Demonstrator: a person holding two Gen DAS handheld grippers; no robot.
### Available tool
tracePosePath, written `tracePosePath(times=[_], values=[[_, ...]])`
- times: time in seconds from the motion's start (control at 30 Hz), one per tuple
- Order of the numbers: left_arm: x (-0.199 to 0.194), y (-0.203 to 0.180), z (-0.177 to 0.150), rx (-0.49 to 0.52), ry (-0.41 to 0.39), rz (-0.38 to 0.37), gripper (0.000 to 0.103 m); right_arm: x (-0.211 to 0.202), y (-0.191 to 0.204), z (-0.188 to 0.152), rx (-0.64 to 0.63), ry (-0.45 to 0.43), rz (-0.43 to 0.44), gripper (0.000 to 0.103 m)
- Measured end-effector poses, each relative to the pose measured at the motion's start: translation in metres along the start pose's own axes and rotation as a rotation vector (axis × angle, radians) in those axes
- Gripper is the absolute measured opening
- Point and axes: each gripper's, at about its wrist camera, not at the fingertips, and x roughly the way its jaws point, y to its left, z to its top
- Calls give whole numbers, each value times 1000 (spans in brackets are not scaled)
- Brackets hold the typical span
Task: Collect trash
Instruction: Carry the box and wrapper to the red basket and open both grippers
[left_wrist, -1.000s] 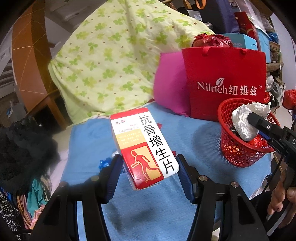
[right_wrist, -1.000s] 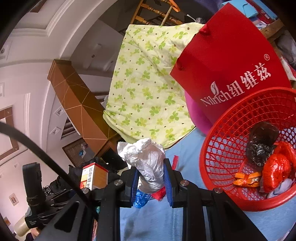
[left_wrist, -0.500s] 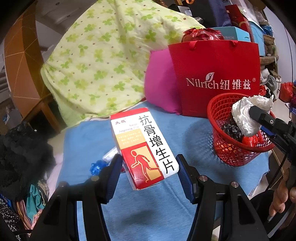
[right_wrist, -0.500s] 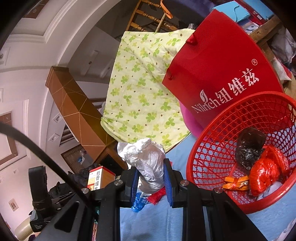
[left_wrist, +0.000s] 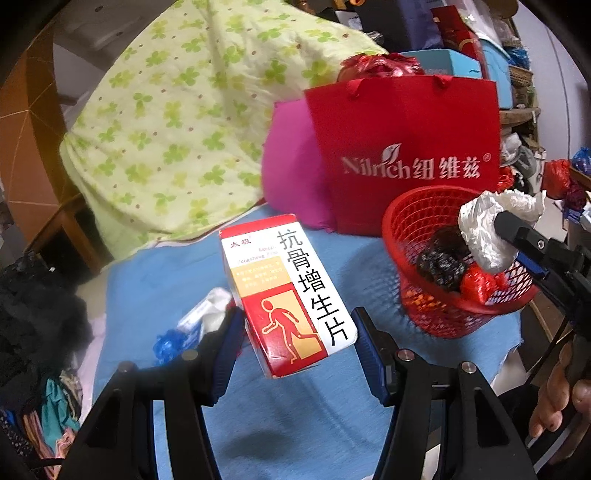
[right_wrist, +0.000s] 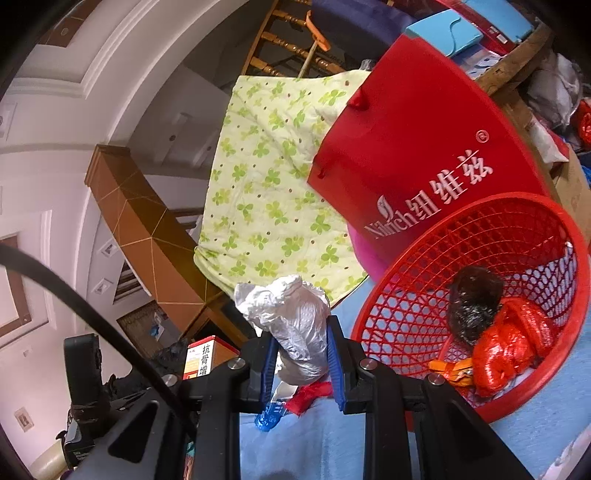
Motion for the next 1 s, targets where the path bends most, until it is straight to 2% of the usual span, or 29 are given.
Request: tracePosePath(times=[0.27, 0.57, 0.63, 0.73, 0.77, 0.8, 0.83, 1.0], values=[[12, -21, 28, 2, -43, -114, 61, -21, -19, 9, 55, -79, -53, 29], [38, -60, 61, 44, -54, -259, 62, -54, -38, 20, 95, -213, -188, 29], [46, -71, 66, 55, -43, -294, 63, -55, -40, 21, 91, -218, -225, 29], [52, -83, 67, 77, -41, -292, 68, -52, -43, 22, 95, -209, -268, 32], [54, -83, 66, 76, -40, -293, 68, -51, -46, 23, 105, -202, -269, 43], [54, -82, 64, 70, -35, -297, 68, -49, -48, 23, 117, -195, -276, 73], [54, -79, 61, 64, -32, -301, 68, -50, -51, 23, 135, -192, -292, 83], [47, -55, 38, 28, -27, -268, 68, -56, -49, 21, 124, -217, -266, 85]])
